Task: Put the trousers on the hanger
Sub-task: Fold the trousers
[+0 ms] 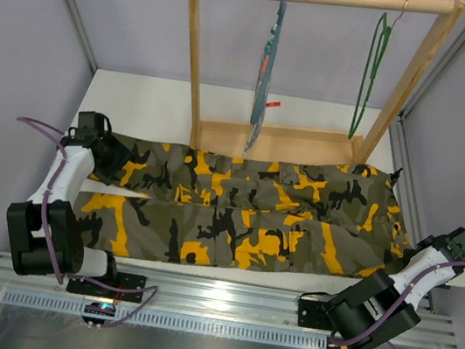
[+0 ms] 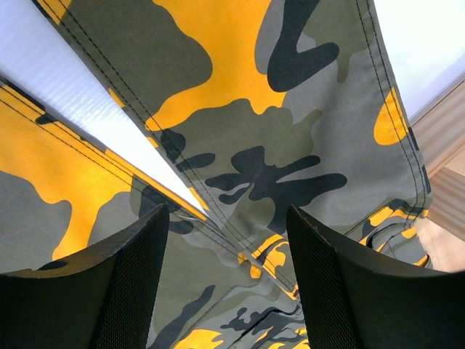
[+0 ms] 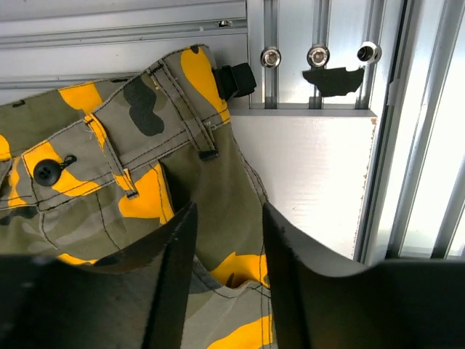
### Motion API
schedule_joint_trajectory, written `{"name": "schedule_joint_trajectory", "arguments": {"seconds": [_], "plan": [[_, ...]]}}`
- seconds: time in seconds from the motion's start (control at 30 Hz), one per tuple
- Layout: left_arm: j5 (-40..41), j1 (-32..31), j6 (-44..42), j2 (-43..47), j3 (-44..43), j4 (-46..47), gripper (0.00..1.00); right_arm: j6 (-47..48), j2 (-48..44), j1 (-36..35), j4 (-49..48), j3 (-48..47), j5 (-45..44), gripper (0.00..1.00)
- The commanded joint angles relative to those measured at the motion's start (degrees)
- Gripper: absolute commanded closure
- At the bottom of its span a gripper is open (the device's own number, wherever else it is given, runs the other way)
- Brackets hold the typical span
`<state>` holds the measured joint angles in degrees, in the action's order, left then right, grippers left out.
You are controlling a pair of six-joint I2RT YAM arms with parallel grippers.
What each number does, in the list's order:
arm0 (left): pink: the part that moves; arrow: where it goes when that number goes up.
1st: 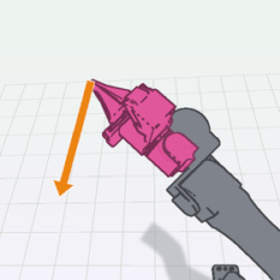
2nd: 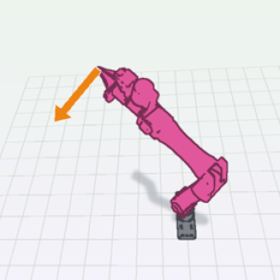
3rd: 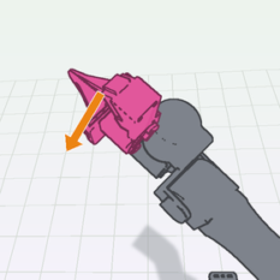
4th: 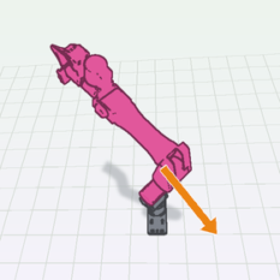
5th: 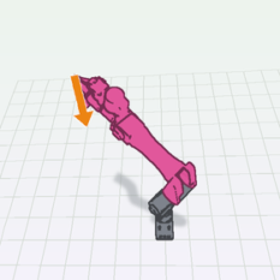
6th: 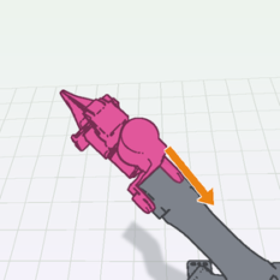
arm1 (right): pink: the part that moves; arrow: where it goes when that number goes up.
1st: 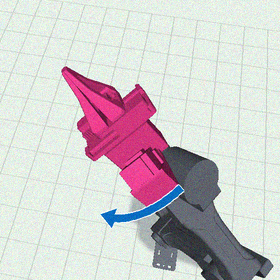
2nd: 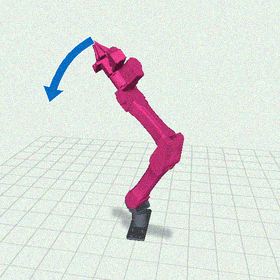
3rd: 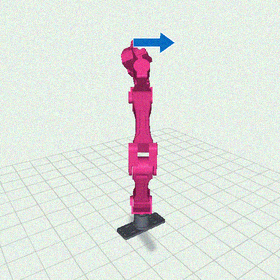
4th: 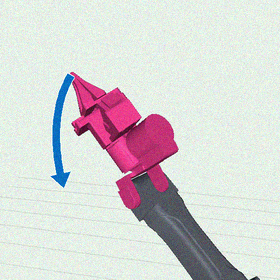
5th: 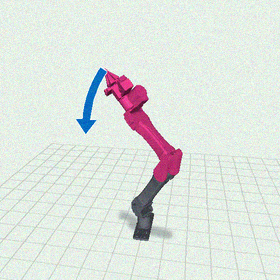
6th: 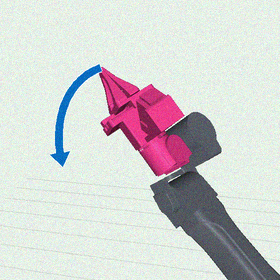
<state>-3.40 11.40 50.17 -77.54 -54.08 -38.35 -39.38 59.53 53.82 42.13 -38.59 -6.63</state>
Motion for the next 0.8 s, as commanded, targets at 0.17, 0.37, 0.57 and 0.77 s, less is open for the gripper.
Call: {"name": "schedule_joint_trajectory", "arguments": {"seconds": [0.17,0.37,0.57,0.77], "plan": [[0.0,-1.0,0.6,2.0,-0.3,2.1,0.34,3.5,-2.0,-0.4,-5.3,0.2,2.5,0.53],[1.0,-1.1,-0.3,1.7,-1.1,1.3,0.34,2.4,-3.5,-1.5,-23.0,10.7,13.6,0.52],[1.9,-1.1,-0.6,1.4,-2.1,0.7,0.34,3.4,4.5,-2.6,-29.2,12.7,13.2,0.53],[1.4,-1.2,-0.6,1.8,-2.0,1.1,0.33,5.0,3.1,-2.6,-25.4,8.5,13.1,0.46]]}}
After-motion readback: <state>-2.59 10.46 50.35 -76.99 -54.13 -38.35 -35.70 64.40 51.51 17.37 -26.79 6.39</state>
